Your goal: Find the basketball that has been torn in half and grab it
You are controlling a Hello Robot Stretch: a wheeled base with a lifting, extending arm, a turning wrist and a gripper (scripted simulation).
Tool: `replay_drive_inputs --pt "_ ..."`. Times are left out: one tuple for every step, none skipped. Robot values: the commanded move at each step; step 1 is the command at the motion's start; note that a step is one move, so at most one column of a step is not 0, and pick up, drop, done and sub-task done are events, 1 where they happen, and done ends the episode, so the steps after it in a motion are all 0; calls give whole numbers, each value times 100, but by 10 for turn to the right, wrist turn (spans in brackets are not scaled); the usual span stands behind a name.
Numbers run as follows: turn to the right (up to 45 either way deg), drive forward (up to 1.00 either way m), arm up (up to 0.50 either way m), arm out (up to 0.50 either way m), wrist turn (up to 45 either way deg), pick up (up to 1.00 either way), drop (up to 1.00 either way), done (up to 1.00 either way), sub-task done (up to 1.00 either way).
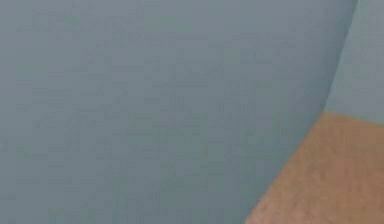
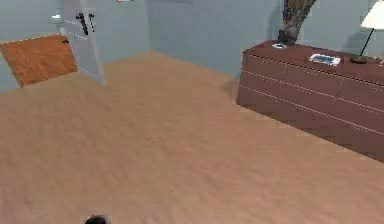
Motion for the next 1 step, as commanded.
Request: replay_drive_inputs --pt "-300 0 0 0 0 0 0 0 0"
